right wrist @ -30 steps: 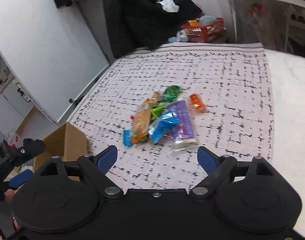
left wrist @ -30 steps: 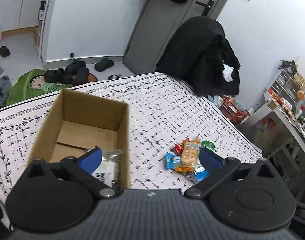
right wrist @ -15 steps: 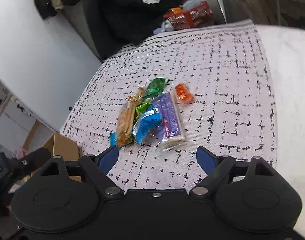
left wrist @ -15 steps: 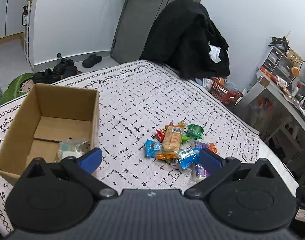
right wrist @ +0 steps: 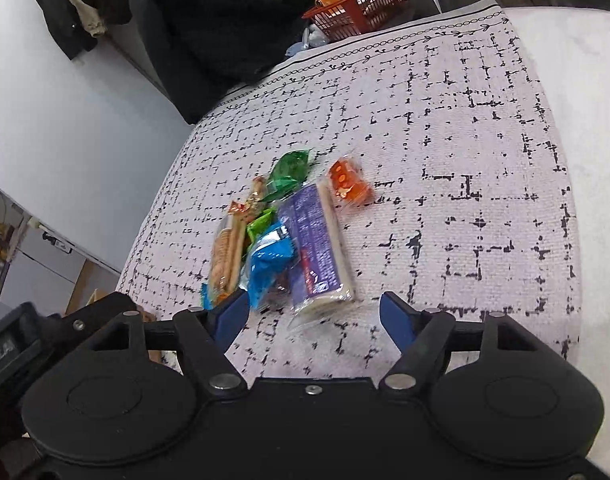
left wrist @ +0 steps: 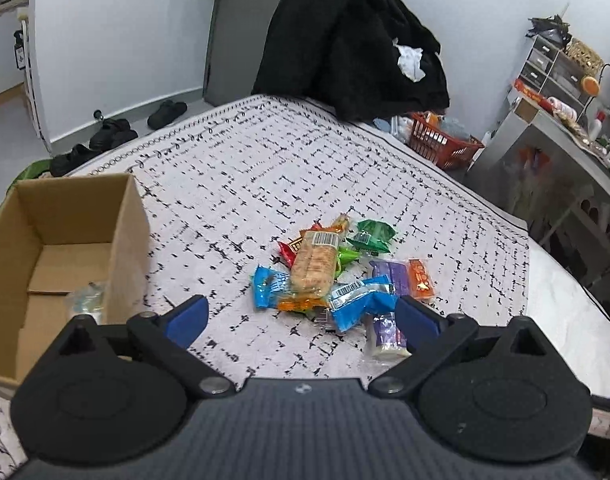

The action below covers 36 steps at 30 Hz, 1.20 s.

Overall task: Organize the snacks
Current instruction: 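Reach the left tool to the wafer bar while the right tool reaches the purple bar, then lift the wafer bar with the left tool while the right tool lifts the purple bar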

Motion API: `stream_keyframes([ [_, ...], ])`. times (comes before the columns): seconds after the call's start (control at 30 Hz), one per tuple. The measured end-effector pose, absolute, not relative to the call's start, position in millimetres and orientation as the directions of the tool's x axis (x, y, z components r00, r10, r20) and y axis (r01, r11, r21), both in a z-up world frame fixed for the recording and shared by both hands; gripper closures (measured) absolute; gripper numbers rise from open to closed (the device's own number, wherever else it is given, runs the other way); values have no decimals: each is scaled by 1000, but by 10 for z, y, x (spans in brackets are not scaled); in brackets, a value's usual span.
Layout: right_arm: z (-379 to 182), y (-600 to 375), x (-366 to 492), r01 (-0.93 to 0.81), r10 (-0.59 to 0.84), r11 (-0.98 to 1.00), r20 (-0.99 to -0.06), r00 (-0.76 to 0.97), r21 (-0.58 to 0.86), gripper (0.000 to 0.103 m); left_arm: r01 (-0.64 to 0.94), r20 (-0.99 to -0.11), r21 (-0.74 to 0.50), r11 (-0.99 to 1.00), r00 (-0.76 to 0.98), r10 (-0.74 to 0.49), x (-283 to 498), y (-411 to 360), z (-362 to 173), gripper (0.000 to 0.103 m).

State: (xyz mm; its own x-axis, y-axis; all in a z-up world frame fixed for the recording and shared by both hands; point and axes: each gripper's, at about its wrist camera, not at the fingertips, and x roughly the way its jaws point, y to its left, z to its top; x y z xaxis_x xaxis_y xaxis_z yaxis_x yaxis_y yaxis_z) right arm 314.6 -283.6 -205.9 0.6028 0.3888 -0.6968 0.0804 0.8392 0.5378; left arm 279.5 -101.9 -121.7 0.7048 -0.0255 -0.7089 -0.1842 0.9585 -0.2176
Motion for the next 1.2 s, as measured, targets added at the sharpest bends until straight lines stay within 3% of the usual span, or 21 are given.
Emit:
stream_keyframes([
  [0.3, -2226, -2832, 3374, 73, 387, 853, -722, 573, 516, 39, -189, -735, -198, 962, 678, -18, 3161, -1104, -1403, 22],
  [0.43, -2291, -2762, 3431, 49, 385, 868, -733, 561, 494, 39, -193, -751, -199, 961, 660, -23, 3354, -1117, -1518, 35],
  [1.0, -2334, -2452, 3507, -56, 282, 949, -755, 591, 311, 39, -231, -802, -213, 949, 597, -35, 3863, -1068, -1964, 42],
  [1.1, -2347, -2412, 3508, -62, 260, 958, -758, 599, 279, 43, -230, -810, -225, 947, 585, -50, 3863, -1046, -2034, 49],
  [1.2, -2353, -2397, 3497, -65, 238, 966, -754, 613, 252, 54, -226, -810, -235, 945, 583, -63, 3838, -1009, -2034, 69],
])
